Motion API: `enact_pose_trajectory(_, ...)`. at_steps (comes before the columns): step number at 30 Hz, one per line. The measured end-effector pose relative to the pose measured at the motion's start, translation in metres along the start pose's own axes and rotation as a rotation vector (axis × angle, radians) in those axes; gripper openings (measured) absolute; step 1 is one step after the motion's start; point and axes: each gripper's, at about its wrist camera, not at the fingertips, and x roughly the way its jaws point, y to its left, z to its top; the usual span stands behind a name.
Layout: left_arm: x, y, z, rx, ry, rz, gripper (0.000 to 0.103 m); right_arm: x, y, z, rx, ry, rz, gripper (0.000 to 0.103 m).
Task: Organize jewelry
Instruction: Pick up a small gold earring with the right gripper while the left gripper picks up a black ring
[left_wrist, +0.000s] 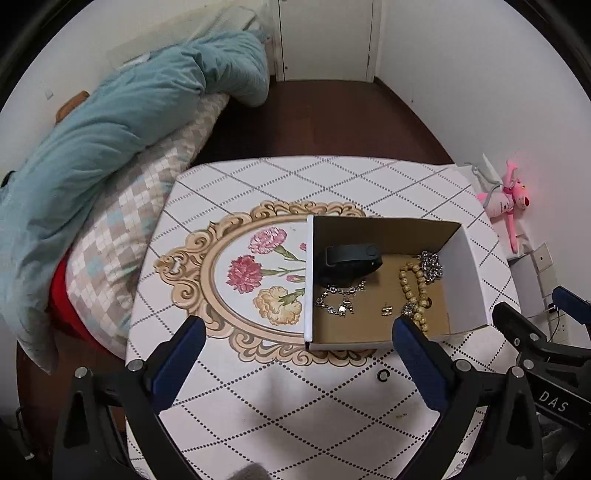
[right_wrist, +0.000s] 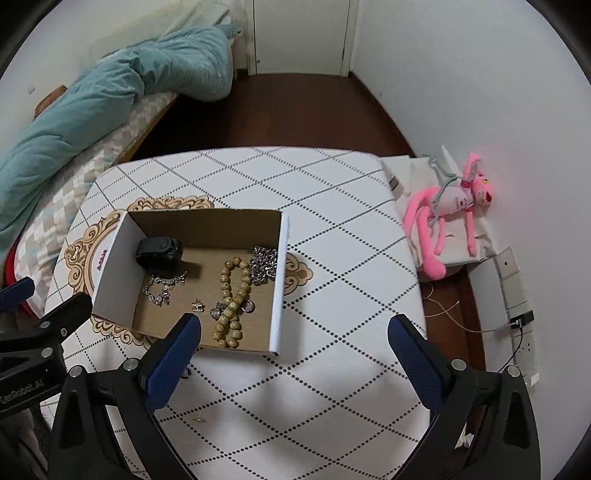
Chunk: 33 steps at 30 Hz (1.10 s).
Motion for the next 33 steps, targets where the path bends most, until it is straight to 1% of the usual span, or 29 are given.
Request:
enact_pose_trajectory(5, -0.025, -0.002, -0.004, 0.005, -0.059, 0.001, 0.103, -0.026, -0.005, -0.008, 0.015, -0.061, -0.016, 0.102)
enact_pose_trajectory(11, -0.055, 0.000, -0.004, -0.023, -0.110, -0.031, 0.103, -0.059, -0.011, -0.011, 0.039, -0.119, -0.012, 0.102)
enact_pose_trajectory(15, -0.068, 0.001, -0.003, -0.035, -0.130, -0.049, 0.103, -0.079, -0.014, -0.011, 0.055, -0.152, -0.003, 0.102)
enact_pose_trajectory(18, -0.072, 0.002, -0.004, -0.049, -0.124, -0.044, 0.103, -0.086, -0.015, -0.012, 0.064, -0.154, 0.013, 0.102)
enact_pose_trajectory(22, -0.055, 0.006, -0.015, -0.043, -0.079, -0.027, 0.103, -0.075, -0.010, -0.022, 0.066, -0.094, 0.048, 0.102)
enact_pose_trajectory(27, -0.011, 0.016, -0.047, -0.031, 0.035, 0.039, 0.103, -0.030, 0.009, -0.053, 0.044, 0.027, 0.103, 0.102)
enact_pose_trajectory(28, -0.002, 0.018, -0.054, -0.030, 0.057, 0.053, 0.103, -0.019, 0.014, -0.061, 0.037, 0.052, 0.119, 0.101)
enact_pose_trajectory(29, 0.009, 0.021, -0.062, -0.029, 0.087, 0.066, 0.103, -0.009, 0.020, -0.069, 0.031, 0.074, 0.136, 0.098)
enact_pose_trajectory(31, 0.031, 0.029, -0.080, -0.036, 0.148, 0.082, 0.103, 0.007, 0.029, -0.082, 0.022, 0.106, 0.155, 0.084)
enact_pose_trajectory(32, 0.039, 0.032, -0.087, -0.039, 0.175, 0.091, 0.103, 0.015, 0.034, -0.087, 0.018, 0.121, 0.166, 0.082)
enact_pose_trajectory(33, 0.045, 0.034, -0.093, -0.043, 0.196, 0.090, 0.103, 0.023, 0.039, -0.093, 0.016, 0.136, 0.177, 0.076)
